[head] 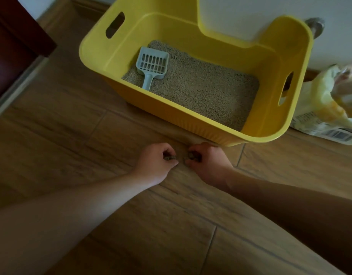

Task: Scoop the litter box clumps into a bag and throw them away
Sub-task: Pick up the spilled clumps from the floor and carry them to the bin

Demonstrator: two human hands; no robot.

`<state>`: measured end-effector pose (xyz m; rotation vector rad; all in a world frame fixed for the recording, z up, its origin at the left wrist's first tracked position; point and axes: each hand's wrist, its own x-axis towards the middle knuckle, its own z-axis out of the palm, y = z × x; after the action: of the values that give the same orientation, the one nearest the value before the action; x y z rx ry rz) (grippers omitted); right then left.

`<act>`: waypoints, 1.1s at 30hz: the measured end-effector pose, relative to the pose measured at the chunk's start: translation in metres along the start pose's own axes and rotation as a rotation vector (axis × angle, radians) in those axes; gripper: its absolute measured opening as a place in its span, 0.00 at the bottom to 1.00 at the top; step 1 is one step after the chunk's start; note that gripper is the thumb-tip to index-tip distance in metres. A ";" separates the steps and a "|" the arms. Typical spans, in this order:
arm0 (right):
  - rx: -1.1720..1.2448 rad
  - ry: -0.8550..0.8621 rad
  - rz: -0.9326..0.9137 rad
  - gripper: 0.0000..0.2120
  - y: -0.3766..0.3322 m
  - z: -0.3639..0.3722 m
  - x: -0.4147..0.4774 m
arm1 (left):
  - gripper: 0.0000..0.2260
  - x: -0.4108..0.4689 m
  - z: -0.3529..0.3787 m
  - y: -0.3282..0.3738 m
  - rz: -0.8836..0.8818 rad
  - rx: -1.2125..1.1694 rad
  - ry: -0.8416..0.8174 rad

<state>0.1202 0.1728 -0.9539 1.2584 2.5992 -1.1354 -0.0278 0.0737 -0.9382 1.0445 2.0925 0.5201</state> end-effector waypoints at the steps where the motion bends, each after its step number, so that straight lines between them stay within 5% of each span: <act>1: -0.003 -0.006 -0.005 0.18 -0.001 0.000 0.001 | 0.04 0.001 0.000 0.000 0.001 -0.001 -0.003; 33: 0.017 -0.062 -0.039 0.16 -0.020 -0.021 -0.028 | 0.05 -0.029 -0.019 0.010 0.032 -0.042 0.008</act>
<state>0.1306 0.1595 -0.9178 1.1608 2.5854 -1.1862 -0.0253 0.0558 -0.9068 1.0555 2.0662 0.5826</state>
